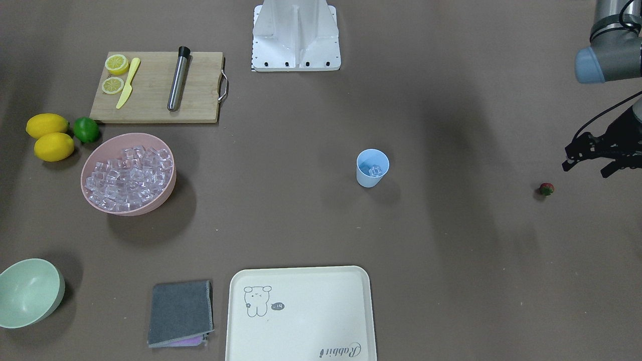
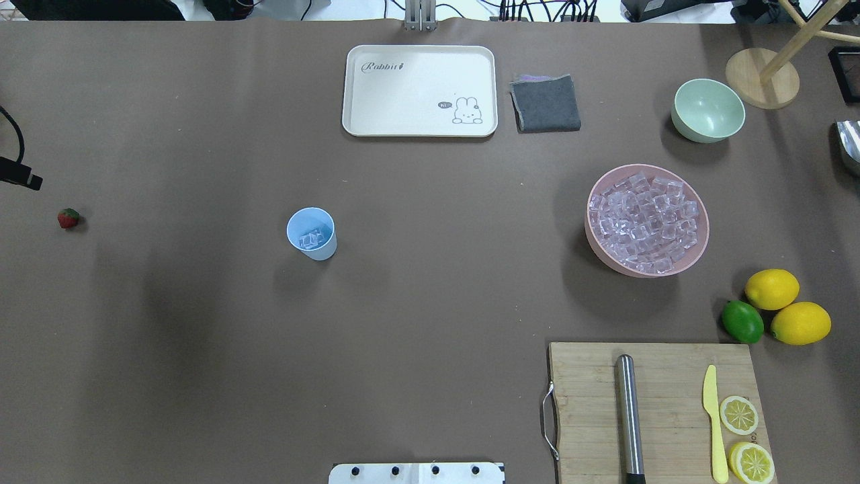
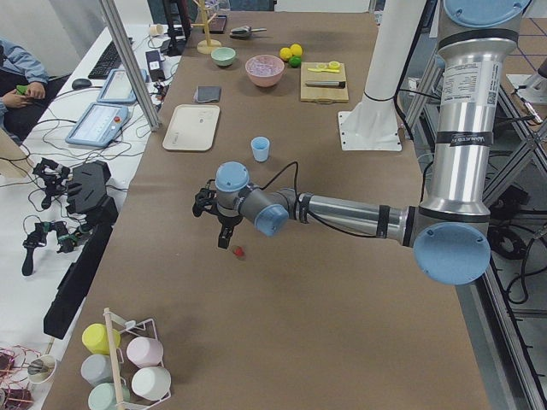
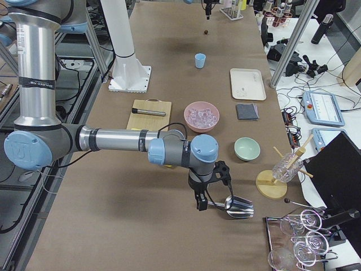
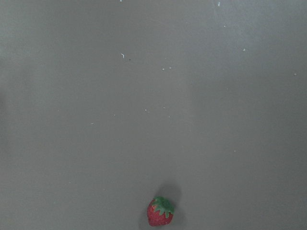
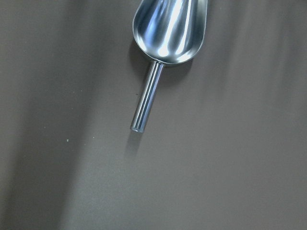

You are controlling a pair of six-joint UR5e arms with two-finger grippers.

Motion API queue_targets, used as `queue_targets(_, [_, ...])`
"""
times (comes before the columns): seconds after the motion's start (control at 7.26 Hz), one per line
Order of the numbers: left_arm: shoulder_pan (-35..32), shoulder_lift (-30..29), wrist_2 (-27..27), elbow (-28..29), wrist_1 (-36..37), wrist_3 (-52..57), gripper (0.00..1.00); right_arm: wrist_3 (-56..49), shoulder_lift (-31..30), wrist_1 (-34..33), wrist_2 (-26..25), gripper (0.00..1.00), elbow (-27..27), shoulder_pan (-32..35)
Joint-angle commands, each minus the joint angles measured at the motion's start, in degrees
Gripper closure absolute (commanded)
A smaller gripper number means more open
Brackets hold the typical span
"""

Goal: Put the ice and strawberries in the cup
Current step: 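Move the left gripper toward the red strawberry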

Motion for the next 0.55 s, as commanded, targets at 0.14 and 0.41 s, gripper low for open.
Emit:
queue_targets(0.14, [8.4,-1.0,6.8,9.9,-15.6,-7.9,0.02,-0.1,-0.9,0.0,0.3,0.0,0.5,0.3])
queue_targets(0.41, [9.9,-1.5,8.8,10.3,-15.6,-7.6,0.02,-0.1,-0.9,0.0,0.3,0.0,0.5,0.3])
